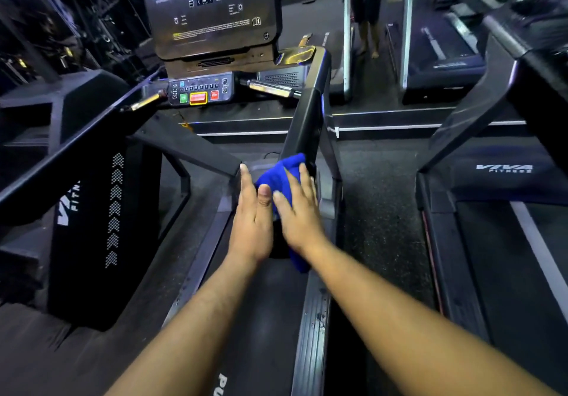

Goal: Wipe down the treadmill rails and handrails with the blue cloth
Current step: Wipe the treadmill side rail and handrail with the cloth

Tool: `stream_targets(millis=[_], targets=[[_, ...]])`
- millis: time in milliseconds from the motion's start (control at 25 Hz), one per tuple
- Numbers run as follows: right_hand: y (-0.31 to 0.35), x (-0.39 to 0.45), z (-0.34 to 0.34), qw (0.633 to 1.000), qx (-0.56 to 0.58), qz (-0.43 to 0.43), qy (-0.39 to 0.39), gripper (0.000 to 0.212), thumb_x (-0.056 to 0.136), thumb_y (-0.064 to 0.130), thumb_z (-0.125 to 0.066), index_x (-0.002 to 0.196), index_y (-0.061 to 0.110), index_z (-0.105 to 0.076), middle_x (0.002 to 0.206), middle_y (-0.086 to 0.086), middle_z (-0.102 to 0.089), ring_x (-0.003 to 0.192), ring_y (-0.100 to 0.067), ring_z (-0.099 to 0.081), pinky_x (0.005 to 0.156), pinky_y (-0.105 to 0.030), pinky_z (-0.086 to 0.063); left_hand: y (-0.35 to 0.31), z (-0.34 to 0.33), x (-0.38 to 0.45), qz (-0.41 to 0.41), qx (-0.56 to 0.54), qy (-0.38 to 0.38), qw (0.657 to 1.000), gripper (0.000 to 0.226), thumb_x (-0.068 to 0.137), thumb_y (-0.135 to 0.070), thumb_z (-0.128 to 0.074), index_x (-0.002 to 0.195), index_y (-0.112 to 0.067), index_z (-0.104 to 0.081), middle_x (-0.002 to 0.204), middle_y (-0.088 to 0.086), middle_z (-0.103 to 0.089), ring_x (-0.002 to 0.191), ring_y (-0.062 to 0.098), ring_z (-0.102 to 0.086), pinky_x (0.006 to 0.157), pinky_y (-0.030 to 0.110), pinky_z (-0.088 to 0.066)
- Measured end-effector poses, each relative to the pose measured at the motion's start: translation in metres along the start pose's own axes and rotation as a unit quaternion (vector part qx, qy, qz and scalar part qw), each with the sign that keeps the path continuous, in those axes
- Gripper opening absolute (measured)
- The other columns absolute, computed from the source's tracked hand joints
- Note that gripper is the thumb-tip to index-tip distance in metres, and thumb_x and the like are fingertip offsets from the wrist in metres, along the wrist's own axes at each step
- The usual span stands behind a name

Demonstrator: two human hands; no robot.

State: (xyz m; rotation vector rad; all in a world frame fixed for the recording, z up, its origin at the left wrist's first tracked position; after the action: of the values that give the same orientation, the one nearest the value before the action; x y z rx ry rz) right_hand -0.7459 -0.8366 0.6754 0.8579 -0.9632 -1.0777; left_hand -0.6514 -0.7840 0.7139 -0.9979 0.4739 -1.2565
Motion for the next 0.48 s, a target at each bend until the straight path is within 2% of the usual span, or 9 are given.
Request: stream_targets(millis=[80, 120, 200, 320, 400, 480], targets=[[0.004, 0.045, 0.007, 1.000, 0.001, -0.024, 0.013, 0.053, 0.099, 0.040, -0.052, 0.149, 0.032, -0.039, 0.167, -0.001, -0.001, 0.153, -0.028, -0.004, 0.120, -0.032, -0.003, -0.004, 0.000, 0.001, 0.015, 0.016, 0.022, 1.000, 0.077, 0.096, -0.063, -0.018, 0.159, -0.021, -0.004, 0.165, -0.009, -0.007, 0.150, 0.004, -0.009, 0.124, 0.029, -0.011], [0.004, 0.051, 0.009, 0.999, -0.001, -0.034, 0.008, 0.051, 0.099, 0.038, -0.053, 0.148, 0.034, -0.041, 0.167, -0.001, -0.002, 0.152, -0.028, -0.007, 0.120, -0.032, -0.004, -0.004, -0.001, 0.002, 0.027, 0.025, 0.035, 0.999, 0.079, 0.093, -0.063, -0.019, 0.159, -0.021, -0.005, 0.166, -0.006, -0.009, 0.151, 0.006, -0.010, 0.123, 0.029, -0.010], [0.006, 0.031, 0.010, 1.000, 0.008, -0.030, -0.004, 0.050, 0.096, 0.040, -0.048, 0.146, 0.036, -0.044, 0.167, 0.003, -0.006, 0.150, -0.023, -0.011, 0.118, -0.029, -0.005, -0.005, -0.003, 0.001, 0.034, 0.035, 0.052, 0.997, 0.084, 0.089, -0.064, -0.019, 0.159, -0.020, -0.006, 0.167, -0.003, -0.010, 0.152, 0.008, -0.010, 0.121, 0.026, -0.009], [0.009, -0.033, 0.002, 0.999, 0.053, -0.005, -0.010, 0.059, 0.088, 0.041, -0.038, 0.147, 0.037, -0.041, 0.165, 0.013, -0.008, 0.150, -0.014, -0.008, 0.116, -0.022, -0.003, -0.003, -0.001, 0.001, 0.041, 0.034, 0.051, 0.997, 0.087, 0.087, -0.072, -0.018, 0.158, -0.026, 0.003, 0.166, 0.000, -0.013, 0.152, 0.015, -0.014, 0.122, 0.035, -0.014], [0.007, -0.039, 0.000, 0.998, 0.062, 0.001, 0.002, 0.060, 0.088, 0.041, -0.037, 0.148, 0.035, -0.041, 0.165, 0.011, -0.005, 0.151, -0.014, -0.005, 0.116, -0.021, -0.001, -0.002, -0.002, 0.002, 0.054, 0.023, 0.048, 0.997, 0.089, 0.086, -0.074, -0.019, 0.158, -0.029, 0.007, 0.166, -0.002, -0.015, 0.152, 0.015, -0.015, 0.115, 0.026, -0.017], [0.004, 0.003, 0.005, 0.999, 0.030, 0.020, 0.016, 0.055, 0.091, 0.040, -0.040, 0.145, 0.033, -0.046, 0.166, 0.004, -0.006, 0.151, -0.018, 0.000, 0.114, -0.018, 0.005, -0.002, -0.003, 0.003, 0.063, 0.038, 0.049, 0.996, 0.085, 0.088, -0.070, -0.021, 0.158, -0.028, 0.004, 0.165, -0.004, -0.016, 0.151, 0.014, -0.017, 0.112, 0.024, -0.018]])
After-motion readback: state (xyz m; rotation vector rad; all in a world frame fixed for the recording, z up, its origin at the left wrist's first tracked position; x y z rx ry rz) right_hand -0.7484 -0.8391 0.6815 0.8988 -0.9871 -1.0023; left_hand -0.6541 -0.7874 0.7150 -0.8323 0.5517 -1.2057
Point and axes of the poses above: each hand's wrist, its own x-axis towards the middle knuckle, its own z-axis out of the back of the hand, y = z × x, the point moved 5 cm from there along x, towards the middle knuckle
